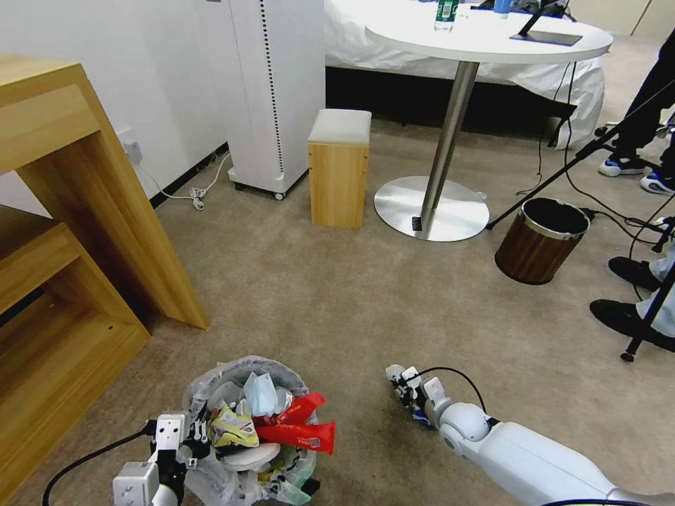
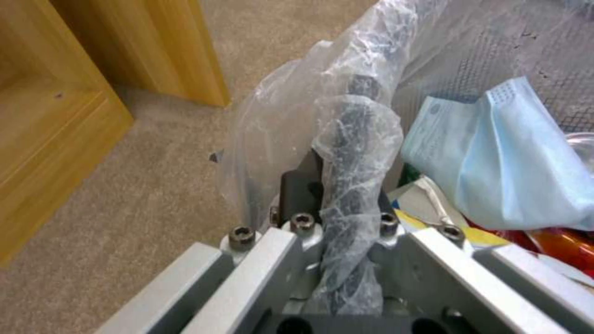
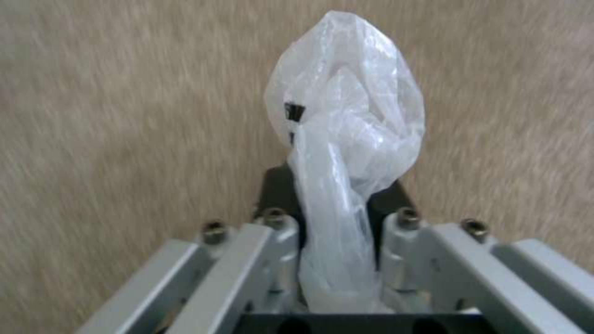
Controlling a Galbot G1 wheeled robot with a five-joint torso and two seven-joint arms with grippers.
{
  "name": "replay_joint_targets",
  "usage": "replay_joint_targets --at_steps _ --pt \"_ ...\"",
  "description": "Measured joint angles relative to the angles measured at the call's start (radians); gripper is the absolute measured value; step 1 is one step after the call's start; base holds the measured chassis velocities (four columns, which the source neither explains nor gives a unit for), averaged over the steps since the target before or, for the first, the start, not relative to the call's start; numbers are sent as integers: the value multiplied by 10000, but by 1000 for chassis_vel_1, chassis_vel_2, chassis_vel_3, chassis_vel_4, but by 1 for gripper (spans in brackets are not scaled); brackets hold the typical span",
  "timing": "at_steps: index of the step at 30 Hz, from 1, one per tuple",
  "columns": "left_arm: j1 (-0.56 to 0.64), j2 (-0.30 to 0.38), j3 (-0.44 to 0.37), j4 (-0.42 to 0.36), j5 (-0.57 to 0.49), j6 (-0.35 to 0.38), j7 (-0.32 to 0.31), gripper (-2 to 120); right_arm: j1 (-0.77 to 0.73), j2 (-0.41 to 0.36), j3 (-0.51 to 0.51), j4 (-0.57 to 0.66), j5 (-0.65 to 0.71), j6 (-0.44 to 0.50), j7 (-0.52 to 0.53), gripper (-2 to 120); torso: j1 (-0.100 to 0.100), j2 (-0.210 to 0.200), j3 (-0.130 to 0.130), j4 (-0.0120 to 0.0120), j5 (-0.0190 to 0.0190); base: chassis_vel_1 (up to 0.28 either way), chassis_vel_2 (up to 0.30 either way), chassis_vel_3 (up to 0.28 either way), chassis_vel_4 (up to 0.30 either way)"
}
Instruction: Pick up the trash bin and place the garbage on the floor into it.
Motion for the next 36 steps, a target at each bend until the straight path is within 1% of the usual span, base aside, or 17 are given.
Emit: replay_joint_targets --at_steps 1,3,5,6,8,9,10,11,13,15,17,20,21,23,27,29,36 --pt "0 0 0 0 0 0 0 0 0 0 0 0 0 0 0 11 0 0 0 0 0 0 0 0 0" --pt "20 132 -76 -110 -108 5 -11 0 47 -159 329 535 45 -24 12 2 0 0 -2 0 0 0 0 0 0" --pt "21 197 -128 -154 -174 13 -19 0 105 -277 474 911 142 -29 20 0 0 0 -1 -1 0 0 0 0 0" --pt "10 303 -195 -208 -308 33 -69 0 265 -462 713 1539 255 98 -17 0 0 0 -2 -1 -2 0 0 0 0" --pt "12 403 -267 -259 -374 43 -111 0 579 -616 1095 2203 324 1144 -614 0 0 1 -2 -2 -3 0 0 0 0" --pt "12 403 -267 -259 -374 43 -111 0 579 -616 1095 2203 324 1144 -614 0 0 1 -2 -2 -3 0 0 0 0" --pt "18 429 -279 -265 -380 55 -111 0 936 -721 1277 2738 646 2172 -1495 0 0 0 -2 0 -2 0 0 0 0" --pt "16 434 -273 -250 -381 55 -109 0 1209 -803 1284 3200 1105 2702 -2183 0 0 0 -2 0 -4 0 0 0 0" --pt "13 435 -269 -235 -378 56 -108 0 1308 -831 1259 3379 1302 2826 -2413 0 0 1 -2 0 -4 0 0 0 0" --pt "-48 406 -177 -162 -463 97 -118 0 2143 -979 609 4764 2632 3339 -3553 0 0 2 -2 1 -4 0 0 0 0" --pt "-76 378 -151 -145 -493 112 -126 0 2313 -993 436 5042 2874 3331 -3711 0 0 2 -2 1 -5 0 0 0 0" --pt "-169 297 -82 -56 -488 156 -134 0 3610 -717 -1318 6246 3901 2888 -3662 0 0 2 -2 -1 -1 0 0 0 0" --pt "-169 297 -82 -56 -488 156 -134 0 3610 -717 -1318 6246 3901 2888 -3662 0 0 2 -2 -1 -1 0 0 0 0" --pt "-199 303 -93 -24 -488 216 -137 0 4165 -392 -2215 6457 4030 2735 -3310 0 0 2 -3 3 -8 0 0 0 0" --pt "-200 330 -121 0 -500 267 -158 0 4413 -124 -2875 6509 4111 2670 -3009 0 0 2 -2 2 0 0 0 0 0" --pt "-145 294 -144 18 -475 285 -192 0 4511 209 -3637 6361 4109 2630 -2834 0 0 2 -2 -1 -2 0 0 0 0" --pt "77 141 -123 -79 -238 291 -186 0 4006 557 -4313 5438 3681 2757 -2830 0 0 2 -3 0 -1 0 0 0 0"
